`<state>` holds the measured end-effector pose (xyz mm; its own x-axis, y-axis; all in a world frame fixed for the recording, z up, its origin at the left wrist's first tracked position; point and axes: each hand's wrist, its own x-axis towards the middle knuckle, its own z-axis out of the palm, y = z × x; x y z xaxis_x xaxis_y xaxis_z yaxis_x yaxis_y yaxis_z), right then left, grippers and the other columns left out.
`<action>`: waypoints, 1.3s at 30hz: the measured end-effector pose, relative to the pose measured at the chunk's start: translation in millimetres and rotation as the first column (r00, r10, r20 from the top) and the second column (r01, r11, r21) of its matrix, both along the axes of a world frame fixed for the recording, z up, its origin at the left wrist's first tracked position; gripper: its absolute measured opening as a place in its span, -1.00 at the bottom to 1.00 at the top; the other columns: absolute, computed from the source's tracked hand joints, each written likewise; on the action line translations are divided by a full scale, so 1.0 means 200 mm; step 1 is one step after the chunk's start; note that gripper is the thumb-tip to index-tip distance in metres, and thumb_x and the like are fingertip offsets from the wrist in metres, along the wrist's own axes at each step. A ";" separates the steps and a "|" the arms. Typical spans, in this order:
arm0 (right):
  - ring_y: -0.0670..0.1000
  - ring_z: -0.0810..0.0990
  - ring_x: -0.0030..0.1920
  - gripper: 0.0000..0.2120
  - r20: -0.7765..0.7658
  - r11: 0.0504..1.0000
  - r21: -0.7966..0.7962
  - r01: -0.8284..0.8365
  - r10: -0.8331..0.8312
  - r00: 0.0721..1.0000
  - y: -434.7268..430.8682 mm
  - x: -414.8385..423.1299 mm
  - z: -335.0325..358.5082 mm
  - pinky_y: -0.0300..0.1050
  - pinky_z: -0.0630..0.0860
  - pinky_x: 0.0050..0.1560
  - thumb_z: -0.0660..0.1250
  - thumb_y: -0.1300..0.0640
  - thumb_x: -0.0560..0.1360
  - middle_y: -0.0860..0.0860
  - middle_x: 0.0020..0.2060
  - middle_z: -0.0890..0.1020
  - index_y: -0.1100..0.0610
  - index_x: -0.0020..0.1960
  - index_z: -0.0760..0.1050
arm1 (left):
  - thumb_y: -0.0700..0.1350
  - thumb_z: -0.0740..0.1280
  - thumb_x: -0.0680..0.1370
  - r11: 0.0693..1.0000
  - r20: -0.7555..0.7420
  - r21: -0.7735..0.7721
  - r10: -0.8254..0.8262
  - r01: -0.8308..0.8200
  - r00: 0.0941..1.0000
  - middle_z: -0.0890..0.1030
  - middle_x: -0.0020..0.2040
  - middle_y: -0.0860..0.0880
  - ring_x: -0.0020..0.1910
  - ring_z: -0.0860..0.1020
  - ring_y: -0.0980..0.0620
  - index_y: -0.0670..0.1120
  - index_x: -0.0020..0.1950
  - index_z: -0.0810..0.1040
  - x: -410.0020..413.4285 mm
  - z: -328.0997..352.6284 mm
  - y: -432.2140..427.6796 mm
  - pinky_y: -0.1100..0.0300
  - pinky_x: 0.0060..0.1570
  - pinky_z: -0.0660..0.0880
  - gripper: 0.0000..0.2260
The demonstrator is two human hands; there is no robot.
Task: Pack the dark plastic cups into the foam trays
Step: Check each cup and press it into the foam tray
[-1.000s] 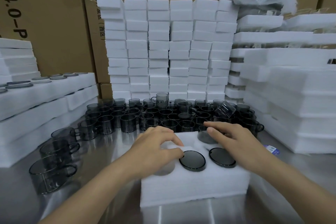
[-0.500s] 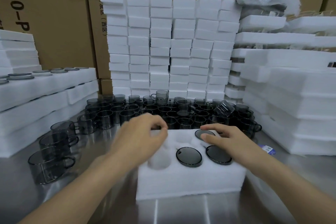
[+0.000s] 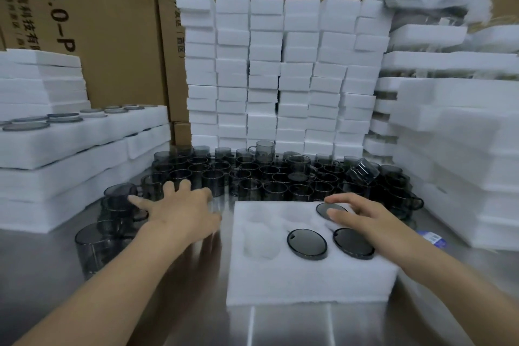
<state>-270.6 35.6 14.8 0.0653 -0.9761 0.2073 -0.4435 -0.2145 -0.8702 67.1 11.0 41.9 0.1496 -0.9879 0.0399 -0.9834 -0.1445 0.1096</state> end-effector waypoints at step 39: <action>-0.09 0.51 0.36 -0.64 -0.099 0.999 0.035 0.020 -0.017 0.995 -0.01 -0.01 -0.01 0.03 0.38 0.44 0.44 -0.34 0.49 -0.21 0.17 0.60 -0.39 0.27 0.57 | 0.18 0.31 0.67 0.943 -0.036 -0.250 -0.236 0.220 0.971 0.53 0.24 0.11 0.06 0.56 0.01 0.17 0.35 0.57 -0.06 -0.04 0.01 0.06 -0.08 0.46 -0.73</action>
